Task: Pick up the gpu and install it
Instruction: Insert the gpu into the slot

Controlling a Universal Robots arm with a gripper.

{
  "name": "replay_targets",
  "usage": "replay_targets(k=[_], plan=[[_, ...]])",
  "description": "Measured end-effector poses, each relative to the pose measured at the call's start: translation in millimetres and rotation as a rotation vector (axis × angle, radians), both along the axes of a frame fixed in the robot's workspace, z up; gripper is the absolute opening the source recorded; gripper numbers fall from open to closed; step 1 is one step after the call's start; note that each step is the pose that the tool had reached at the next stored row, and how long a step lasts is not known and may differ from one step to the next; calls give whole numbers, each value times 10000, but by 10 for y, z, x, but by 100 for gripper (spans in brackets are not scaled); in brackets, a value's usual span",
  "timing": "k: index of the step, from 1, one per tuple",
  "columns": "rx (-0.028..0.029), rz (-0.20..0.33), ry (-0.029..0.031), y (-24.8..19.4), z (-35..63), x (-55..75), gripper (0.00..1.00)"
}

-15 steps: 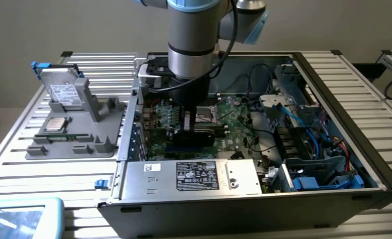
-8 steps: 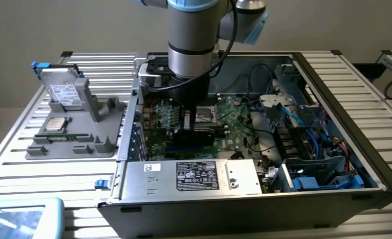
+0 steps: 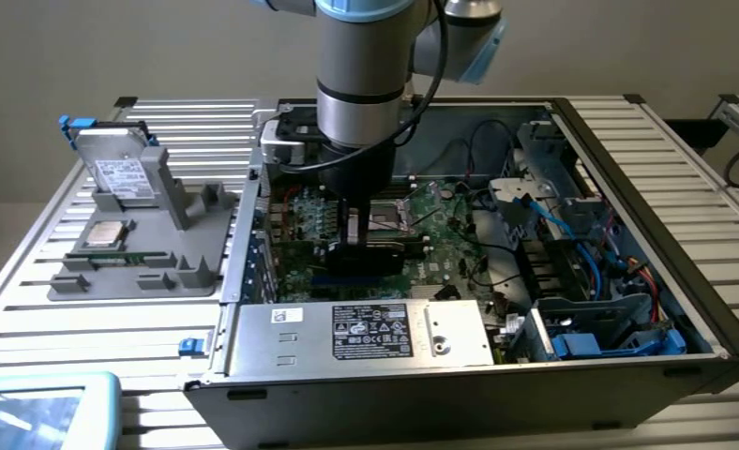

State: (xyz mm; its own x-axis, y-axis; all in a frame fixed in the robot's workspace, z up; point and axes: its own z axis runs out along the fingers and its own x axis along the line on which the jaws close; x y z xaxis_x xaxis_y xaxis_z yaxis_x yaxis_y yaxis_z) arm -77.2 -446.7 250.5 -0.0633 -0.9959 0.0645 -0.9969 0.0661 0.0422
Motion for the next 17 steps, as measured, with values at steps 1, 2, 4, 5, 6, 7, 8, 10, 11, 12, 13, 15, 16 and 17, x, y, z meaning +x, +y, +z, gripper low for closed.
replay_targets(k=[1, 2, 4, 5, 6, 7, 8, 10, 11, 12, 13, 15, 16, 17], plan=[[0, 29, 0, 0, 0, 0, 27], [0, 53, 0, 0, 0, 0, 27], [0, 99, 0, 0, 0, 0, 27], [0, 108, 0, 0, 0, -1, 27], [1, 108, 0, 0, 0, 0, 27], [0, 110, 0, 0, 0, -1, 27], [0, 109, 0, 0, 0, -1, 27], [0, 110, 0, 0, -1, -1, 27], [3, 110, 0, 0, -1, -1, 27], [9, 109, -2, -2, -2, -1, 27], [9, 108, -1, -2, -2, -1, 27], [9, 109, -1, -2, -2, -1, 27], [8, 109, 0, -2, -2, -1, 27], [8, 109, 0, -3, -2, -1, 27]])
